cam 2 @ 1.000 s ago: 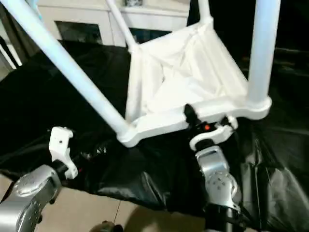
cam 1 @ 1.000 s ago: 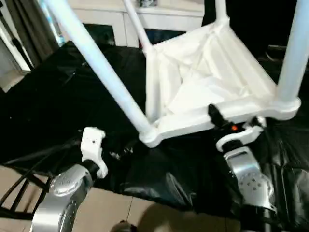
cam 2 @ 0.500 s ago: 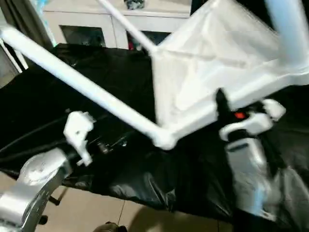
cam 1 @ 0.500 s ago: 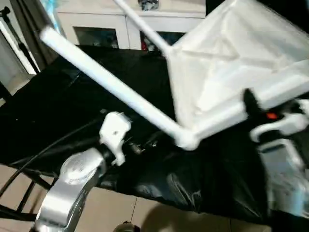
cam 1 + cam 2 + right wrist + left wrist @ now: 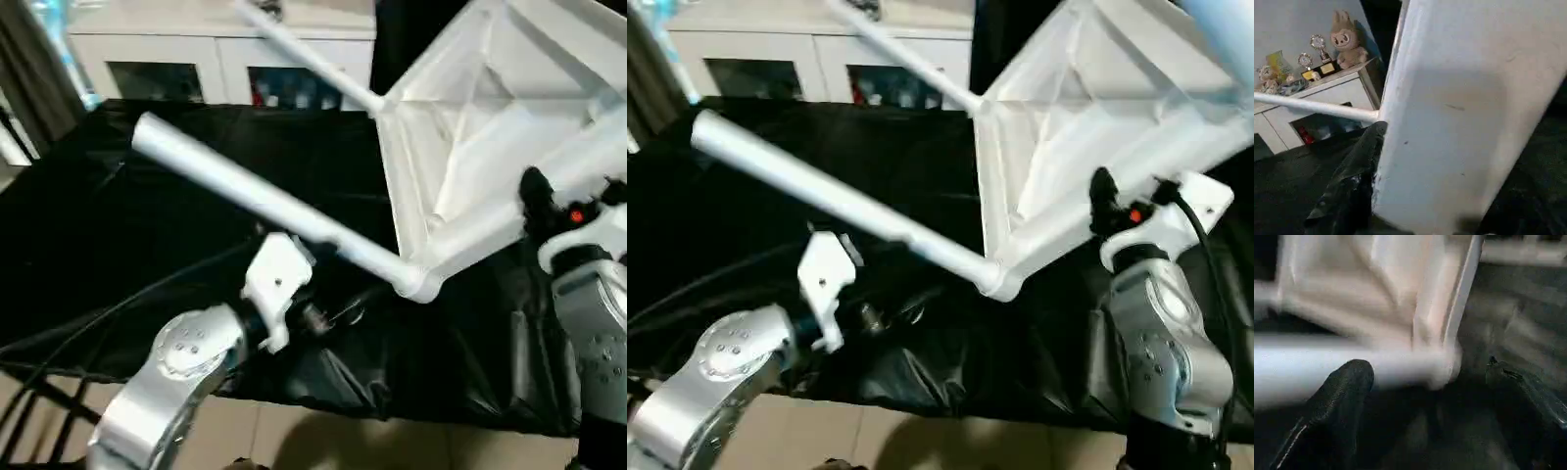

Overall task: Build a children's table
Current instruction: Flip table

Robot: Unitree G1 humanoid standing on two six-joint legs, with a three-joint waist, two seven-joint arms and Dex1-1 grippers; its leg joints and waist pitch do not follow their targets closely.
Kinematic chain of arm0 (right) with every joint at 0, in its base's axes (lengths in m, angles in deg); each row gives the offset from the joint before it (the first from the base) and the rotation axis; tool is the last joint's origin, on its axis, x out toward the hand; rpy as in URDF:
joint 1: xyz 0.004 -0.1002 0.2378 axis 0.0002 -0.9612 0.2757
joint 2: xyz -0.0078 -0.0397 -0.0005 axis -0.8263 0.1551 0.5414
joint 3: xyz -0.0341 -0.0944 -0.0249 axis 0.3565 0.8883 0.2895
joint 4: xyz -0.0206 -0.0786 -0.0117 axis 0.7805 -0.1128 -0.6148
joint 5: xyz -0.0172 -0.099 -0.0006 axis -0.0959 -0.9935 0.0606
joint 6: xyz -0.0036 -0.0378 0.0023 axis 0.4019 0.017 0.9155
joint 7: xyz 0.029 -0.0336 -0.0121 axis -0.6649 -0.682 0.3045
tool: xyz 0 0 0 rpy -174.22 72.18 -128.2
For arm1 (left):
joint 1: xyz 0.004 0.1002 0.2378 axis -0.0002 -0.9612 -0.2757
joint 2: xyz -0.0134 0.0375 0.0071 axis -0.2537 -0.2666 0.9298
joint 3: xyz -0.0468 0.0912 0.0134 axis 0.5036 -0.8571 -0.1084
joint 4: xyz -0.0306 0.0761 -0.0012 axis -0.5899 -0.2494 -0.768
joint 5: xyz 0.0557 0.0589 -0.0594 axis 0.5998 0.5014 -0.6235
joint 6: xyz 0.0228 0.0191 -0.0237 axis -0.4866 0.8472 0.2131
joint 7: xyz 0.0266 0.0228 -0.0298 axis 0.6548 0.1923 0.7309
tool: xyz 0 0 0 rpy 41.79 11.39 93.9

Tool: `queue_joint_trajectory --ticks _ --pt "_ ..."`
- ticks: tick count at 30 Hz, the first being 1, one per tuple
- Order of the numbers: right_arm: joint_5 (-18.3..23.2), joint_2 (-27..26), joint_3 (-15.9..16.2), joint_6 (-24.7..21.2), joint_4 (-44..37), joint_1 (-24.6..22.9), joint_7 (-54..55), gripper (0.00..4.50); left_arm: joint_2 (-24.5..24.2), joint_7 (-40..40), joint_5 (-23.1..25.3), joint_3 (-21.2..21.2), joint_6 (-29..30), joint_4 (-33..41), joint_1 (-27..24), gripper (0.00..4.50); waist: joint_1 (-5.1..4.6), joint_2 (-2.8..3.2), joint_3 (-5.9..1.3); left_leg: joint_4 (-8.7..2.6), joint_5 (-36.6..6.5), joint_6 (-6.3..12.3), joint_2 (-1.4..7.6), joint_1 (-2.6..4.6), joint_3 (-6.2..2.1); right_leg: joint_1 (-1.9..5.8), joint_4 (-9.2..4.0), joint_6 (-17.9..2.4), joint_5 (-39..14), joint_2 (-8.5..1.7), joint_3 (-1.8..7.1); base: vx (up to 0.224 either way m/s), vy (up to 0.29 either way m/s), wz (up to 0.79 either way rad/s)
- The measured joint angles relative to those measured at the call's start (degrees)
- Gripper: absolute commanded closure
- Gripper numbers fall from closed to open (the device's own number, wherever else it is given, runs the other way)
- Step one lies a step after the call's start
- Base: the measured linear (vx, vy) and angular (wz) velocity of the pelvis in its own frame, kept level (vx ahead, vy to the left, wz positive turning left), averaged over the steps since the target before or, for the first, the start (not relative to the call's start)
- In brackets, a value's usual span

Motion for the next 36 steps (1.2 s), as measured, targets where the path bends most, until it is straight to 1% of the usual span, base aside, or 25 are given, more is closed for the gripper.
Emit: queue_joint_trajectory --ticks 1,2,3,4,6,8,9,12,14,17,21,23,24,26,30,31,32,33,35,36 --pt "-0.2 0.0 0.4 0.0 0.1 0.6 0.0 2.57 -0.8 -0.4 0.0 0.0 1.1 -1.3 -1.6 0.37 -0.14 -0.32 0.13 0.05 0.0 0.0 0.0 -0.02 -0.01 -0.03 0.02 0.0 0.0 0.0 0.01 0.0 0.0 0.0" --pt "-0.4 0.0 0.8 0.0 0.3 1.0 0.0 2.57 -1.1 -0.8 0.0 0.0 1.3 -1.9 -2.7 0.37 -0.1 -0.55 0.18 0.09 0.0 0.0 0.0 -0.05 -0.02 -0.03 0.03 0.0 0.0 0.0 0.0 0.0 0.0 0.0" --pt "-1.1 0.0 1.3 0.1 0.8 1.7 0.0 2.6 -1.6 -1.8 -0.1 0.0 1.0 -2.3 -3.5 0.37 -0.01 -0.93 0.21 0.15 0.0 0.0 0.0 -0.06 -0.03 -0.02 0.03 0.0 0.1 -0.01 0.01 0.0 0.0 0.0" --pt "-1.9 0.0 1.9 0.1 1.2 2.4 0.0 2.66 -1.9 -2.4 -0.1 0.0 0.3 -2.3 -3.4 0.37 0.07 -1.16 0.23 0.19 0.0 0.0 0.0 -0.09 -0.04 -0.02 0.02 0.0 0.1 -0.01 0.01 0.0 0.0 0.0" --pt "-3.2 0.0 2.9 0.3 1.8 3.1 0.0 2.69 -1.7 -2.9 -0.4 0.0 -1.1 -2.0 -2.5 0.37 0.09 -1.6 0.02 0.23 0.0 0.0 -0.01 -0.09 -0.02 0.01 -0.06 0.0 0.2 -0.01 0.06 0.0 0.0 0.0" --pt "-5.3 0.1 4.4 1.0 2.1 3.5 0.3 2.71 -0.5 -1.8 -0.5 0.5 -1.5 -1.5 -0.6 0.37 0.25 -1.84 -0.05 0.28 0.0 0.0 -0.01 -0.08 -0.04 0.11 -0.12 0.0 0.3 -0.01 0.05 0.0 0.0 0.0" --pt "-6.9 0.1 5.6 1.4 2.3 4.1 0.7 2.72 0.2 -0.9 -0.4 1.0 -1.9 -0.9 1.6 0.37 0.27 -1.92 -0.01 0.33 0.0 -0.01 0.0 -0.08 -0.03 0.12 -0.12 0.0 0.3 -0.01 0.06 0.0 0.0 0.0" --pt "-9.7 -0.6 8.1 2.8 2.7 4.7 1.9 2.75 0.6 0.6 1.1 1.2 -3.3 2.1 7.6 0.37 0.27 -2.03 -0.05 0.35 0.0 -0.05 -0.01 -0.05 -0.04 0.19 -0.16 0.0 0.5 -0.02 0.07 0.0 0.0 0.0" --pt "-10.7 -0.6 9.0 3.5 2.7 4.7 2.0 2.8 0.6 0.9 1.8 1.2 -3.5 3.3 8.7 0.37 0.23 -2.06 -0.07 0.35 0.0 -0.05 -0.01 -0.04 -0.04 0.24 -0.19 0.0 0.5 -0.02 0.07 0.0 0.0 0.0" --pt "-12.9 -0.7 10.1 5.3 3.6 4.7 2.1 2.85 -0.7 1.5 5.4 1.0 -3.6 2.1 12.4 0.37 0.42 -2.16 -0.02 0.36 0.0 -0.07 0.0 -0.05 -0.11 0.23 -0.16 0.0 0.5 -0.01 0.02 0.0 0.0 0.0" --pt "-16.4 -2.5 11.9 8.1 6.1 6.0 2.5 2.89 -1.7 3.7 9.6 3.0 -8.6 0.6 20.9 0.37 0.19 -2.24 -0.05 0.42 0.1 -0.11 -0.01 -0.05 -0.13 0.26 -0.2 0.0 0.6 -0.01 0.04 0.0 0.0 0.0" --pt "-17.3 -2.8 12.5 9.0 7.6 6.9 2.7 2.89 -2.6 4.0 11.0 3.3 -10.2 0.4 23.3 0.37 0.08 -2.25 -0.06 0.46 0.1 -0.11 -0.03 -0.05 -0.11 0.25 -0.2 0.0 0.7 -0.01 0.08 0.0 0.0 0.0" --pt "-18.0 -3.4 12.8 9.6 8.8 7.7 3.2 2.9 -4.2 4.0 12.3 3.3 -11.6 0.1 24.8 0.37 0.09 -2.3 -0.03 0.46 0.1 -0.11 -0.02 -0.05 -0.13 0.23 -0.2 0.0 0.7 0.01 0.07 0.0 0.0 0.0" --pt "-18.7 -4.1 13.2 10.2 10.0 8.5 3.9 2.9 -5.6 4.0 14.2 3.5 -13.3 -0.2 27.1 0.37 0.08 -2.31 -0.03 0.47 0.1 -0.16 -0.02 -0.05 -0.17 0.22 -0.17 0.0 0.8 0.02 0.07 0.0 0.0 0.0" --pt "-19.8 -4.9 14.2 11.5 13.0 10.3 3.6 2.9 -6.7 2.9 14.3 6.1 -15.7 0.1 31.2 0.37 0.06 -2.37 -0.07 0.46 0.2 -0.3 -0.01 -0.01 -0.17 0.22 -0.12 -0.1 0.8 0.03 0.07 0.0 0.0 0.0" --pt "-20.2 -5.1 14.5 11.8 13.4 10.4 3.4 2.56 -7.2 2.4 14.2 6.5 -16.2 0.2 31.4 0.37 -0.01 -2.46 -0.1 0.46 0.2 -0.3 -0.01 0.01 -0.17 0.21 -0.11 -0.1 0.8 0.04 0.08 0.0 0.0 0.0" --pt "-20.5 -5.6 14.6 12.6 14.2 10.7 3.1 2.36 -7.9 1.9 14.2 6.8 -17.0 0.2 31.6 0.37 -0.08 -2.59 -0.09 0.45 0.2 -0.3 0.01 0.02 -0.19 0.18 -0.05 -0.1 0.8 0.05 0.08 0.0 0.0 0.0" --pt "-20.7 -6.2 14.5 13.4 15.6 11.3 2.9 2.22 -8.7 1.8 14.3 7.0 -17.7 0.2 32.0 0.37 -0.13 -2.81 -0.08 0.47 0.2 -0.32 0.02 0.03 -0.23 0.09 0.02 -0.2 0.9 0.06 0.05 0.0 0.0 0.0" --pt "-20.9 -6.7 14.8 14.0 17.2 12.0 2.5 2.15 -9.3 2.0 15.3 7.2 -18.5 0.2 32.5 0.37 -0.12 -2.83 -0.07 0.52 0.2 -0.35 0.02 0.03 -0.31 0.05 0.04 -0.3 0.9 0.05 0.0 0.0 0.0 0.0" --pt "-20.9 -6.7 15.0 14.3 17.9 12.2 1.9 2.04 -9.9 2.2 16.4 7.3 -19.1 0.0 32.8 0.37 -0.08 -2.83 -0.07 0.52 0.2 -0.35 0.01 0.05 -0.31 0.04 0.09 -0.3 0.9 0.05 0.01 0.0 0.0 0.0"
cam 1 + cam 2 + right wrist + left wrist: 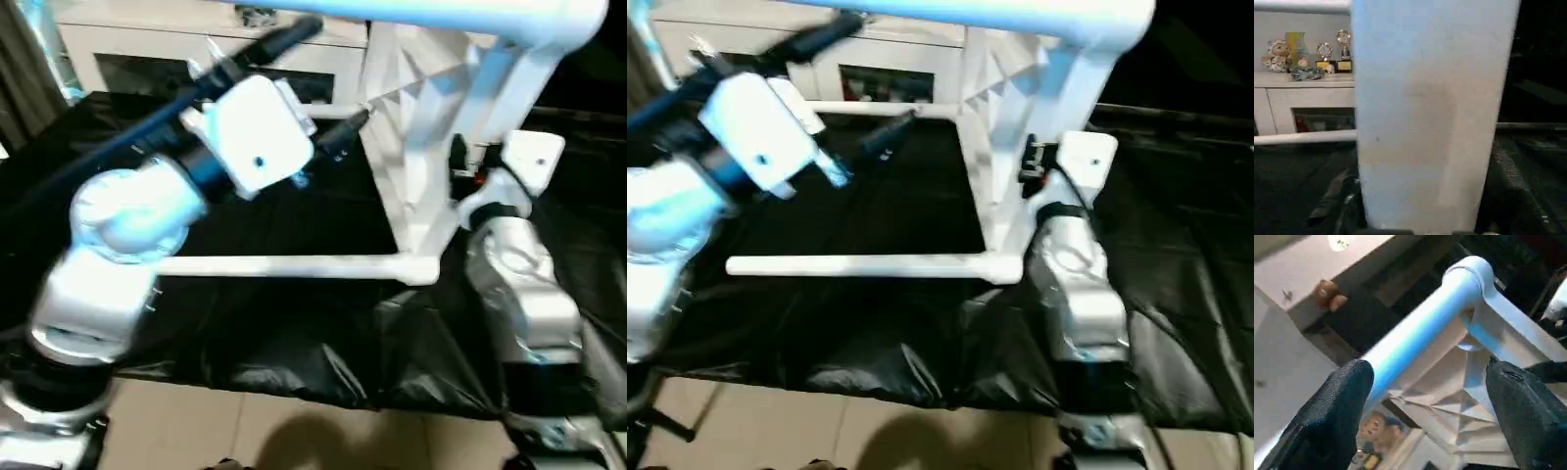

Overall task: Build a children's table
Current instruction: Flip table

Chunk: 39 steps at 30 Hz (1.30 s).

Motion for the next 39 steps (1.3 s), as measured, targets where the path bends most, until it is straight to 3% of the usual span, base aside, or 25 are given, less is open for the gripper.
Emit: queue_joint_trajectory --ticks 9,14,18,25,27,39 --pt "-0.2 2.1 0.8 0.9 0.9 0.0 -5.3 2.04 -1.9 7.7 9.1 2.7 -5.8 -6.6 0.3 0.37 0.33 -0.05 0.0 0.02 0.0 -0.01 0.0 -0.01 -0.04 -0.09 0.2 0.0 0.0 0.0 0.0 0.0 0.0 0.0" --pt "-0.2 2.6 1.0 0.8 -0.2 -3.4 -7.2 2.04 -4.8 12.1 15.1 3.4 -7.1 -12.0 0.3 0.37 0.65 -0.04 0.0 0.02 0.0 0.0 0.01 -0.04 -0.05 -0.08 0.17 -0.1 -0.1 0.01 -0.02 0.0 0.0 0.0" --pt "-0.3 2.6 1.0 -0.5 0.5 -6.1 -7.7 2.04 -7.3 14.5 19.1 4.5 -8.3 -16.3 0.3 0.37 1.07 0.38 0.28 0.01 0.0 0.01 -0.02 -0.19 -0.03 -0.18 0.1 -0.3 0.0 -0.01 -0.01 0.0 0.0 0.0" --pt "-0.5 2.4 0.5 -0.4 0.9 -5.9 -7.8 2.43 -6.9 15.4 18.8 5.5 -9.5 -20.5 2.2 0.72 1.66 0.53 0.36 0.0 0.0 -0.01 0.01 -0.12 -0.08 -0.2 0.27 -0.4 0.0 0.0 -0.04 0.0 0.0 0.0" --pt "-0.5 2.4 0.3 0.0 1.3 -5.7 -8.1 2.64 -5.9 15.2 18.5 5.5 -9.5 -21.0 2.7 1.06 1.66 0.56 0.37 0.01 0.0 -0.01 0.0 -0.12 -0.07 -0.19 0.26 -0.4 0.0 -0.01 -0.03 0.0 0.0 0.0" --pt "-1.5 2.7 -0.7 1.7 4.4 -4.3 -8.9 2.8 -4.1 12.6 17.6 4.8 -9.4 -19.9 2.9 1.75 1.65 0.76 0.4 0.01 0.0 -0.01 0.0 -0.09 -0.07 -0.19 0.27 -0.4 0.1 -0.01 -0.03 0.0 0.0 0.0"
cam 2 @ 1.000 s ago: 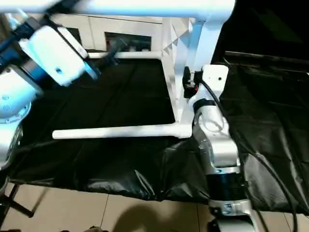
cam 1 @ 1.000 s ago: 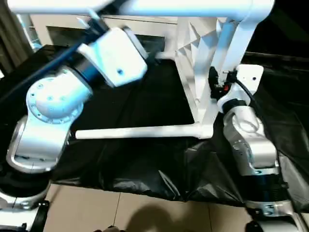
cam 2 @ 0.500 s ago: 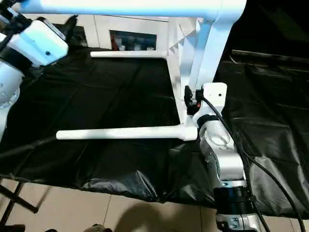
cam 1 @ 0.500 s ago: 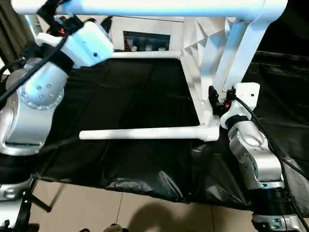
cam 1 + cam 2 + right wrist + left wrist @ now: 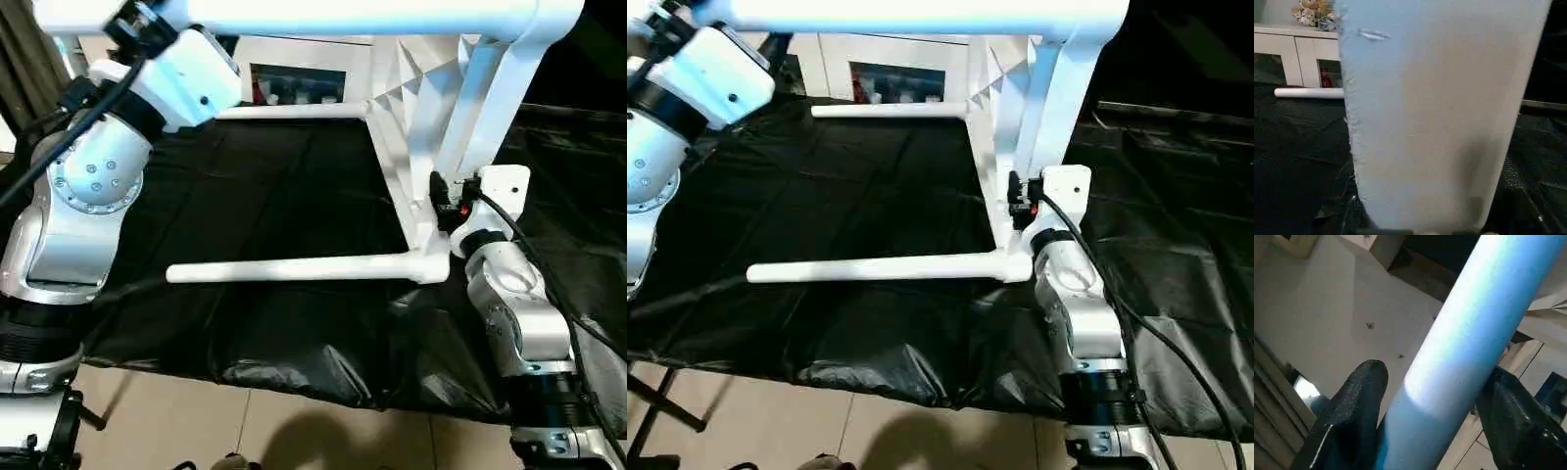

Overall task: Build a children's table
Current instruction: Flip table

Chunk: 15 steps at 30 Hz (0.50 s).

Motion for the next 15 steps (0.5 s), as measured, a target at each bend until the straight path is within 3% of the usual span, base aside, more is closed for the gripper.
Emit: queue_joint_trajectory --ticks 5,10,15 --pt "-0.4 1.2 0.0 0.3 0.5 0.5 -0.7 2.8 0.9 -0.8 0.0 0.1 0.5 0.0 0.0 1.9 0.13 0.44 0.09 0.01 0.0 0.0 -0.04 0.0 0.02 0.01 -0.01 0.0 0.0 -0.04 0.01 0.0 0.0 0.0" --pt "-0.1 7.2 -0.5 0.4 3.9 4.4 -5.0 2.81 2.6 -0.9 -0.5 0.4 1.4 -0.3 0.3 1.98 0.22 2.22 0.42 0.09 0.0 0.04 -0.16 -0.11 0.21 -0.08 0.03 0.0 0.1 -0.18 0.14 0.0 0.0 0.0" --pt "0.0 17.0 -2.7 0.9 6.4 12.2 -12.4 2.82 6.4 -0.8 -4.4 2.4 3.4 -0.5 1.6 2.04 0.17 3.23 0.57 0.04 0.2 0.31 -0.22 -0.18 0.33 -0.38 0.26 0.0 0.2 -0.2 0.3 0.0 0.0 0.0"
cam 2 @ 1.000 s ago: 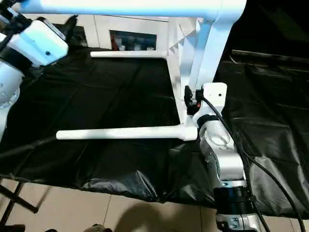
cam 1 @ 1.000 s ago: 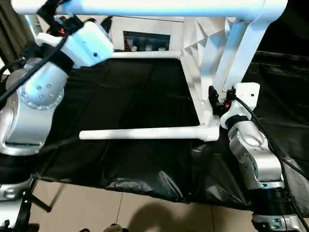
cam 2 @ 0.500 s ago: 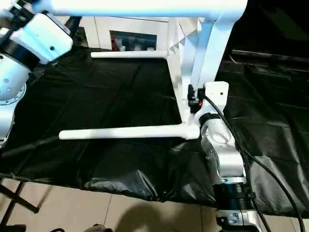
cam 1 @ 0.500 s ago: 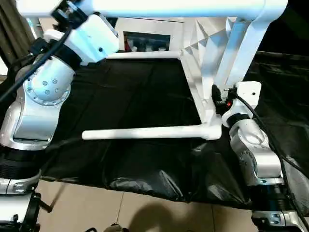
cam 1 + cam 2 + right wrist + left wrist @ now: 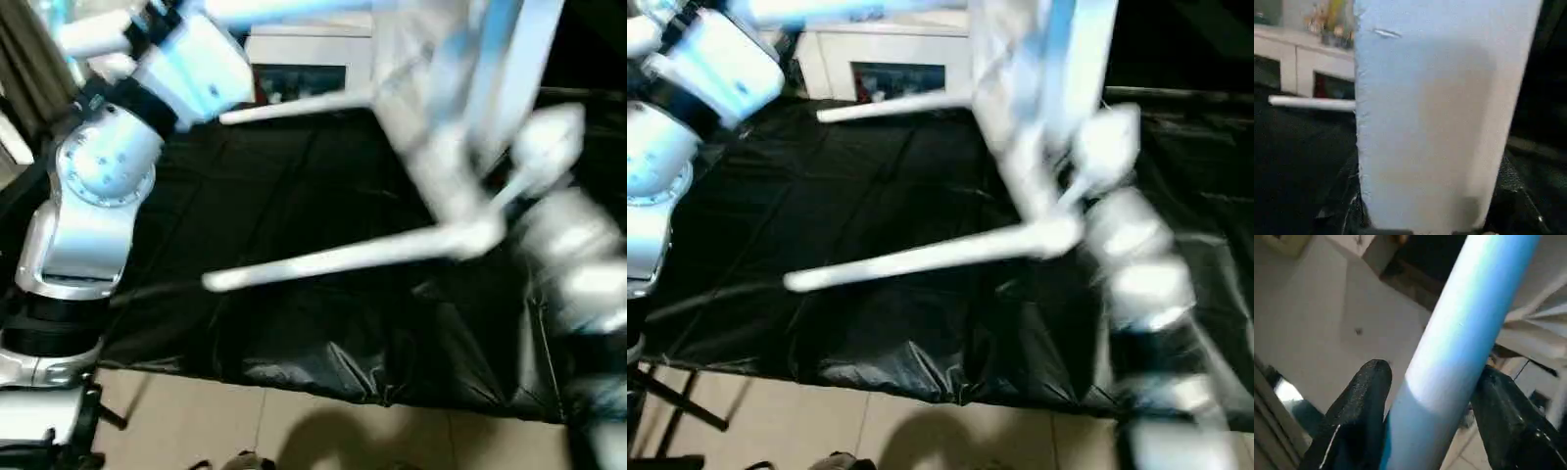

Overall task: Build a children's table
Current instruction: Flip table

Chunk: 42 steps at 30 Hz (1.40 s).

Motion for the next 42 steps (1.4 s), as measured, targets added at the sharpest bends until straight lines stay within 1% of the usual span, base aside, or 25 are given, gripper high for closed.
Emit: queue_joint_trajectory --ticks 3,7,9,13,16,17,18,19,21,22,23,24,25,26,27,29,30,31,32,33,34,35,39,40,42 --pt "-0.1 6.4 -0.4 0.4 0.8 5.6 -5.1 2.82 2.3 0.5 -3.5 2.2 1.0 0.2 -0.1 2.05 0.21 0.09 -0.01 -0.04 0.1 0.15 0.1 -0.17 -0.01 -0.21 0.08 -0.1 0.0 0.07 -0.08 0.0 0.0 0.0" --pt "0.0 12.9 -0.6 0.2 0.8 10.4 -11.5 2.82 4.5 0.5 -8.3 4.4 1.0 1.8 -2.4 2.16 0.34 -0.07 0.0 0.09 0.1 0.18 0.18 -0.28 -0.04 -0.17 0.02 -0.1 -0.1 0.12 -0.16 0.0 0.0 0.0" --pt "0.0 14.5 -0.6 0.2 0.8 11.6 -13.3 2.82 5.1 0.4 -9.5 4.8 1.0 2.3 -3.2 2.22 0.38 -0.22 0.01 0.16 0.0 0.25 0.18 -0.35 -0.03 -0.17 -0.03 -0.1 -0.1 0.1 -0.18 0.0 0.0 0.0" --pt "-0.2 15.7 -0.5 0.3 0.9 12.8 -15.2 2.82 6.6 0.4 -10.7 5.6 1.6 4.1 -5.3 2.26 0.4 -0.22 0.01 0.28 0.0 0.34 0.18 -0.34 -0.02 -0.13 -0.01 -0.1 -0.1 0.07 -0.19 0.0 0.0 0.0" --pt "-0.7 16.1 0.5 0.6 3.1 15.7 -17.0 2.82 7.2 0.4 -11.6 6.2 1.8 4.7 -7.0 2.28 0.33 -0.35 0.08 0.36 0.0 0.34 0.19 -0.29 -0.01 -0.09 0.03 -0.1 -0.1 0.04 -0.19 0.0 0.0 0.0" --pt "-0.8 16.3 0.9 0.7 3.6 16.6 -17.4 2.47 7.4 0.4 -11.9 6.4 1.8 4.9 -7.5 2.31 0.33 -0.37 0.07 0.38 0.0 0.34 0.2 -0.29 -0.01 -0.08 0.04 -0.2 -0.1 0.04 -0.21 0.0 0.0 0.0" --pt "-1.0 16.4 1.5 0.8 4.8 18.2 -18.4 2.47 7.5 0.4 -12.6 6.8 1.8 5.0 -8.7 2.31 0.27 -0.42 0.08 0.42 0.0 0.34 0.21 -0.29 -0.03 -0.07 0.04 -0.1 -0.1 0.04 -0.23 0.0 0.0 0.0" --pt "-0.9 16.4 1.7 0.7 5.7 19.4 -19.3 2.26 7.7 0.5 -12.9 7.0 1.8 5.2 -9.5 2.33 0.26 -0.44 0.1 0.44 0.0 0.34 0.21 -0.29 -0.03 -0.04 0.04 -0.1 -0.1 0.03 -0.24 0.0 0.0 0.0" --pt "0.8 16.3 1.5 0.2 6.2 21.5 -21.7 1.92 8.1 0.5 -13.7 7.7 1.8 5.2 -11.5 2.38 0.5 -0.49 0.09 0.44 0.0 0.34 0.22 -0.27 -0.02 0.01 0.04 -0.1 -0.1 0.0 -0.29 0.0 0.0 0.0" --pt "0.9 16.3 1.5 0.2 6.2 22.0 -22.0 1.79 8.3 0.5 -13.8 7.7 1.8 5.2 -11.8 2.41 0.56 -0.65 0.02 0.45 0.0 0.34 0.26 -0.25 -0.04 0.04 0.04 -0.1 -0.1 0.01 -0.33 0.0 0.0 0.0" --pt "0.9 16.3 1.5 -0.2 6.2 22.3 -22.4 1.71 8.4 0.5 -13.8 7.7 1.8 5.2 -12.1 2.45 0.65 -1.02 -0.04 0.45 0.0 0.34 0.3 -0.26 -0.08 0.05 0.04 0.1 -0.2 0.04 -0.37 0.0 0.0 0.0" --pt "1.3 16.3 1.4 -1.0 6.3 22.5 -22.7 1.64 8.4 0.6 -13.8 7.7 1.8 5.2 -12.3 2.5 0.79 -1.53 -0.1 0.45 0.0 0.33 0.34 -0.26 -0.13 0.08 0.04 0.1 -0.2 0.09 -0.41 0.0 0.0 0.0" --pt "1.7 16.3 1.4 -1.2 6.3 22.5 -22.7 1.64 8.4 0.6 -13.8 7.7 1.8 5.2 -12.5 2.5 0.89 -1.83 -0.11 0.47 0.0 0.33 0.35 -0.23 -0.14 0.13 0.02 0.1 -0.2 0.09 -0.41 0.0 0.0 0.0" --pt "1.8 16.3 1.3 -1.3 6.3 22.6 -22.7 1.44 8.4 0.5 -13.8 7.7 1.8 5.2 -12.6 2.55 0.98 -1.97 -0.1 0.53 0.0 0.33 0.34 -0.21 -0.14 0.2 -0.01 0.1 -0.2 0.08 -0.4 0.0 0.0 0.0" --pt "1.8 16.3 1.3 -1.3 6.3 22.6 -22.7 1.44 8.4 0.5 -13.8 7.7 1.9 5.2 -12.7 2.55 1.07 -2.12 -0.06 0.58 0.0 0.34 0.3 -0.18 -0.12 0.26 -0.05 0.1 -0.2 0.05 -0.35 0.0 0.0 0.0" --pt "1.9 16.3 1.1 -1.3 6.3 22.6 -22.7 1.29 8.4 0.5 -13.7 7.7 2.1 5.2 -12.7 2.59 1.16 -2.33 0.01 0.58 0.0 0.35 0.27 -0.13 -0.11 0.36 -0.14 0.1 -0.2 0.04 -0.33 0.0 0.0 0.0" --pt "1.9 16.3 1.1 -1.3 6.3 22.6 -22.9 1.2 8.4 0.5 -13.7 7.7 2.1 5.2 -12.7 2.6 1.2 -2.4 0.03 0.59 0.0 0.35 0.27 -0.13 -0.11 0.37 -0.15 0.1 -0.2 0.03 -0.34 0.0 0.0 0.0" --pt "3.6 15.9 0.5 -0.7 6.3 22.6 -24.7 1.12 8.4 0.7 -13.7 7.9 2.7 4.8 -12.6 2.6 1.19 -2.41 0.01 0.59 0.0 0.35 0.27 -0.1 -0.1 0.38 -0.15 0.1 -0.2 0.03 -0.33 0.0 0.0 0.0" --pt "4.9 15.7 0.0 -0.1 5.7 22.6 -26.5 1.04 8.0 0.9 -13.7 8.3 3.5 3.8 -12.5 2.6 1.19 -2.28 -0.03 0.59 0.0 0.35 0.26 -0.05 -0.09 0.38 -0.11 0.1 -0.2 0.02 -0.31 0.0 0.0 0.0" --pt "6.0 15.7 -0.2 0.5 5.0 22.6 -28.1 1.04 7.7 1.1 -13.7 9.0 4.3 2.7 -12.6 2.6 1.17 -2.24 -0.05 0.59 0.0 0.34 0.27 0.03 -0.1 0.4 -0.05 0.2 -0.2 0.03 -0.32 0.0 0.0 0.0" --pt "6.6 15.7 -0.3 0.9 4.9 22.6 -28.8 0.95 7.7 1.4 -13.7 9.1 5.0 2.1 -12.7 2.63 1.17 -2.27 -0.04 0.58 0.0 0.34 0.31 0.04 -0.15 0.41 -0.04 0.2 -0.2 0.07 -0.36 0.0 0.0 0.0" --pt "6.9 15.7 -0.4 1.3 4.7 22.6 -29.4 0.76 7.8 1.7 -13.7 9.1 5.6 1.4 -12.9 2.7 1.16 -2.29 -0.03 0.58 0.0 0.34 0.34 0.04 -0.17 0.41 -0.02 0.2 -0.2 0.1 -0.39 0.0 0.0 0.0" --pt "8.6 15.7 -1.5 2.0 4.6 22.6 -32.2 0.5 8.0 2.3 -13.6 9.1 8.0 -1.4 -14.3 2.84 1.18 -2.45 0.07 0.58 0.0 0.34 0.34 -0.02 -0.17 0.37 -0.01 0.2 -0.2 0.1 -0.39 0.0 0.0 0.0" --pt "8.7 15.8 -1.5 2.1 4.5 22.6 -32.6 0.29 8.0 2.4 -13.5 9.2 8.3 -2.0 -14.4 2.89 1.22 -2.52 0.12 0.58 0.0 0.34 0.34 -0.03 -0.17 0.37 -0.02 0.1 -0.2 0.1 -0.39 0.0 0.0 0.0" --pt "9.1 15.8 -1.6 2.2 3.8 22.6 -33.5 0.23 8.1 2.8 -13.6 9.4 8.7 -2.5 -14.8 2.9 1.39 -2.65 0.2 0.58 0.0 0.34 0.34 -0.12 -0.18 0.35 -0.08 0.1 -0.2 0.1 -0.41 0.0 0.0 0.0"
